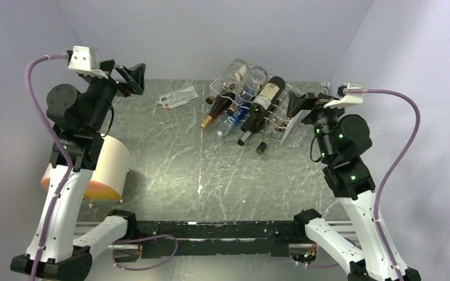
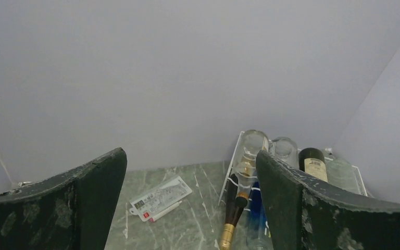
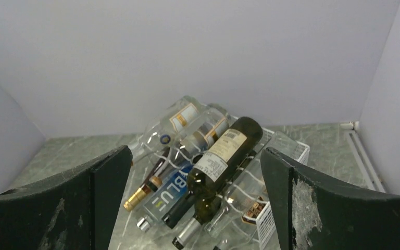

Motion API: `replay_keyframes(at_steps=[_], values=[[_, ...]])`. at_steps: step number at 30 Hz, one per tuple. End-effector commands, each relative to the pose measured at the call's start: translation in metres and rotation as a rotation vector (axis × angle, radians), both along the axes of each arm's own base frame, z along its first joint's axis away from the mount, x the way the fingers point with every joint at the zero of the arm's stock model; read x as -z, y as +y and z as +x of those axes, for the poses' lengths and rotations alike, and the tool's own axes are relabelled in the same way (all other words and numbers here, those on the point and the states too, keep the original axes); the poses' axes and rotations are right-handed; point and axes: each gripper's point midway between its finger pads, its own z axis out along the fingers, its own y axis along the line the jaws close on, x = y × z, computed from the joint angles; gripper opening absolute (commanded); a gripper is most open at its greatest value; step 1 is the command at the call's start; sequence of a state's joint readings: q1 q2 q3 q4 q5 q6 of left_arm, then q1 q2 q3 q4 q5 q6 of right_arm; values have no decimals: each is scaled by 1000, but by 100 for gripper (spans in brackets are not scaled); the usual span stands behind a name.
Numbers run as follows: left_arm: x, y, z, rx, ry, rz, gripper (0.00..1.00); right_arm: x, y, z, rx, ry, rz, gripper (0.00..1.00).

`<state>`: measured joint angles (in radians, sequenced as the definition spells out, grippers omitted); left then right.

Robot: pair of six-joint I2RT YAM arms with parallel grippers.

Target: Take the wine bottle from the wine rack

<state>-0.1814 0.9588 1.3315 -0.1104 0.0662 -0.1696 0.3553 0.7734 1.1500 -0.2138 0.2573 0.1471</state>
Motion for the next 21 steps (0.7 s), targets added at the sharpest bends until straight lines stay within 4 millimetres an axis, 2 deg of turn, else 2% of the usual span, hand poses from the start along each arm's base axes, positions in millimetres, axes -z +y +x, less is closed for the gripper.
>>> replay_keyframes(at_steps=[1, 5, 8, 13, 16, 18, 21], values=[[11, -11, 3, 35, 23, 0, 97, 10, 10, 8, -23, -15, -21, 100], [23, -14, 0, 32, 20, -12, 96, 29, 19, 15, -36, 11, -39, 100], [40, -17, -1, 36, 50, -5, 95, 45, 24, 21, -32, 46, -54, 100], [63, -21, 0, 35, 116, 17, 94, 67, 13, 33, 84, 121, -22, 100], [74, -25, 4, 42, 156, 31, 94, 74, 11, 41, 130, 177, 1, 100], [80, -29, 6, 57, 174, 39, 94, 80, 18, 47, 119, 225, -21, 100], [87, -36, 8, 79, 193, 41, 94, 93, 39, 55, 30, 301, -91, 100]])
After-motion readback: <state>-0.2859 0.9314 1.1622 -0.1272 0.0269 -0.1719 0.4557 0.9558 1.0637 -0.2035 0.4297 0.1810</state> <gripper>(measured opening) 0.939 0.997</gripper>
